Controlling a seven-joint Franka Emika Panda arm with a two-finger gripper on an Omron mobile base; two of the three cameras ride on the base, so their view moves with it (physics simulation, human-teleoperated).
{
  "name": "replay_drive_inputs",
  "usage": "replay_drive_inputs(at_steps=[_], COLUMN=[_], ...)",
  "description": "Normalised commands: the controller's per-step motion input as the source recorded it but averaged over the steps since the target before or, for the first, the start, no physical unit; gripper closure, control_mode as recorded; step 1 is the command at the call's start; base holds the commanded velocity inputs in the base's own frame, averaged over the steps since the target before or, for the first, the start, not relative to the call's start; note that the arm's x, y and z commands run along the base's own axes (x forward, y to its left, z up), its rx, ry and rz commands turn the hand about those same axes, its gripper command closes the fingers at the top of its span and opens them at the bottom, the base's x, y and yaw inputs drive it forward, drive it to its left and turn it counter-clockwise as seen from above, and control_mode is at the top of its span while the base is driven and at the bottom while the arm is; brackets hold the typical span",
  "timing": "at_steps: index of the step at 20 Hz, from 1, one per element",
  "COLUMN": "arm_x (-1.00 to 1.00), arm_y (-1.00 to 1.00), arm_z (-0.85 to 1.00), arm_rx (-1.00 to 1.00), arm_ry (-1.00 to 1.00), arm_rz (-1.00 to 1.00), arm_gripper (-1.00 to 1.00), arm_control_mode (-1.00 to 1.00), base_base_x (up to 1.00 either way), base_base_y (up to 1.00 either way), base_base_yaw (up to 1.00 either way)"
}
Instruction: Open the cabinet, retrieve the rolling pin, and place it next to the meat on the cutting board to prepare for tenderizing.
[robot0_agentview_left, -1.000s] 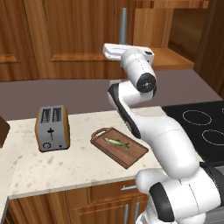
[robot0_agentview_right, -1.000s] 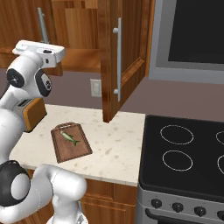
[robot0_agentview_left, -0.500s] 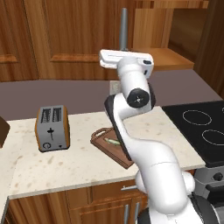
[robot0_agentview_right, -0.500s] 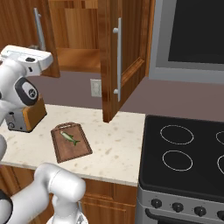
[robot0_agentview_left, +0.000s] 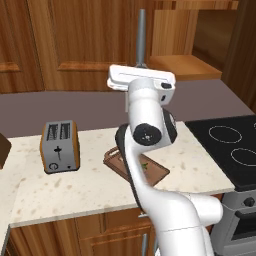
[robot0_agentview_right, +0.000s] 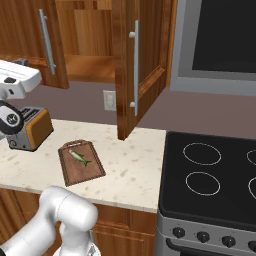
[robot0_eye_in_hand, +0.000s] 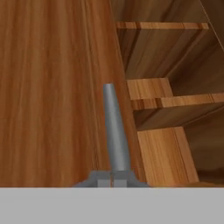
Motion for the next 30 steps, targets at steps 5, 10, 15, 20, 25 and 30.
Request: replay_drive_inputs(at_steps=[5,10,15,20,25,30], arm_x=[-0.40,0.00,0.00,0.00,0.00,0.11], arm_y=[-0.25,-0.46,-0.60,-0.61,-0.40,-0.36], arm_z=[0.04,0.05,0.00,0.00,0.00,0.00], arm_rx=[0.04,0.07,0.12,0.13,0.15,0.19], arm_ry=[-0.01,-0.02,0.00,0.00,0.00,0.03], arm_rz=[0.00,0.02,0.00,0.00,0.00,0.08], arm_gripper=[-1.00,-1.00,-1.00,-1.00,-1.00,-1.00], arm_control_mode=[-1.00,-1.00,-1.00,-1.00,-1.00,-1.00], base_base_x=[0.00,0.00,0.00,0.00,0.00,0.00], base_base_y=[0.00,0.00,0.00,0.00,0.00,0.00], base_base_yaw=[0.00,0.00,0.00,0.00,0.00,0.00])
